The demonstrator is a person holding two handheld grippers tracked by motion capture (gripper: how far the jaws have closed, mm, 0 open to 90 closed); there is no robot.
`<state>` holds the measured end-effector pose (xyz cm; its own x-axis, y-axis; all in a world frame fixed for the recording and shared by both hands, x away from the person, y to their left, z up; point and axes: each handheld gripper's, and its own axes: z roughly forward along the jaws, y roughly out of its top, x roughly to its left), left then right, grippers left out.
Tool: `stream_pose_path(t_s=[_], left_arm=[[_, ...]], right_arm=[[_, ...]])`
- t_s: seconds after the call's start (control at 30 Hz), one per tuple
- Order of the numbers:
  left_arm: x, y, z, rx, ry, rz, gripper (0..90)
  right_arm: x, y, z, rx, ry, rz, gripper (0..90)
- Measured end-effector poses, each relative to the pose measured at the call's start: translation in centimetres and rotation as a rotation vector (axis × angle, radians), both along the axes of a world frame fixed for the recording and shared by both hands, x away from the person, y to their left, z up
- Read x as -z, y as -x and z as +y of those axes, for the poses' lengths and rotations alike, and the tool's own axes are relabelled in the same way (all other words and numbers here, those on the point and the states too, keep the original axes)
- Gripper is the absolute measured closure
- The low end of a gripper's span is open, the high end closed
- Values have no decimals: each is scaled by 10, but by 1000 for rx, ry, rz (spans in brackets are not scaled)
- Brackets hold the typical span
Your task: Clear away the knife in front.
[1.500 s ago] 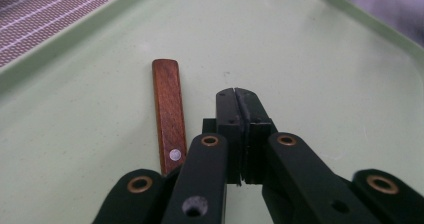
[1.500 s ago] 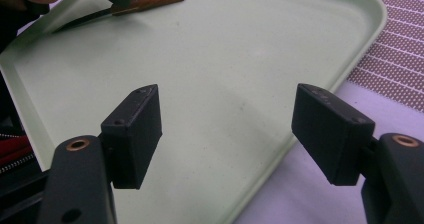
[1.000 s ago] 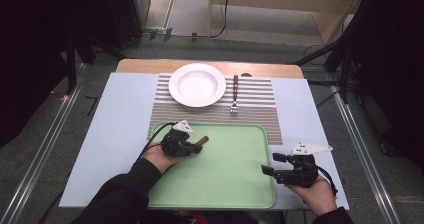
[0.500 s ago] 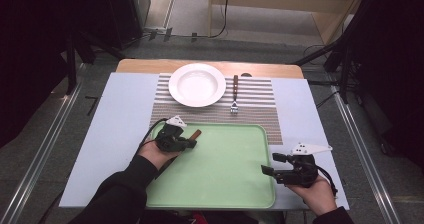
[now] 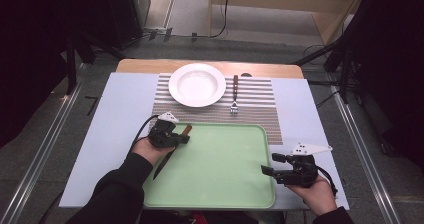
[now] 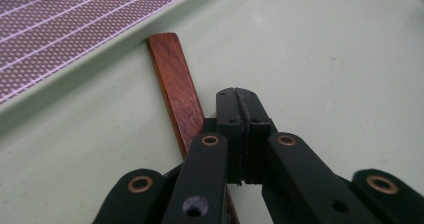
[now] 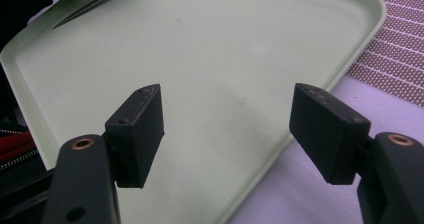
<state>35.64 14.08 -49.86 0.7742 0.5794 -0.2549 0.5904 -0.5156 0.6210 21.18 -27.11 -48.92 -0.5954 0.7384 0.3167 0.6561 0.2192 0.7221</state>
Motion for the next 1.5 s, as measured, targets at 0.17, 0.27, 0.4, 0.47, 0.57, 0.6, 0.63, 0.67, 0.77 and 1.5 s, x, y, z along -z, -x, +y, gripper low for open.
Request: stream_pose_path(t_s=[0.17, 0.27, 0.4, 0.47, 0.57, 0.6, 0.63, 0.67, 0.77, 1.5], left_arm=[[-1, -3, 8, -25, 2, 0, 884], [-1, -5, 14, -38, 4, 2, 884], [-1, -7, 21, -55, 5, 6, 884], [-1, -8, 24, -64, 5, 6, 884], [-1, -8, 29, -73, 6, 7, 883], [-1, -8, 30, -79, 10, 7, 883], [-1, -8, 31, -83, 8, 6, 883], [-1, -9, 33, -84, 4, 5, 883], [-2, -9, 38, -98, 5, 3, 883], [-3, 0, 68, -142, 32, 25, 825]], right_arm=[[0, 0, 0, 0, 2, 3, 288], [0, -1, 1, -3, 3, 3, 288], [0, -2, 1, -4, 2, 5, 288], [0, -2, 1, -7, 1, 5, 288], [0, -2, 2, -7, 1, 7, 288], [0, -2, 2, -8, 1, 7, 288], [0, -2, 2, -10, 2, 6, 288], [0, -3, 2, -9, 2, 6, 288], [0, -4, 3, -12, 1, 4, 288], [-1, -14, 12, -52, 6, 7, 289]])
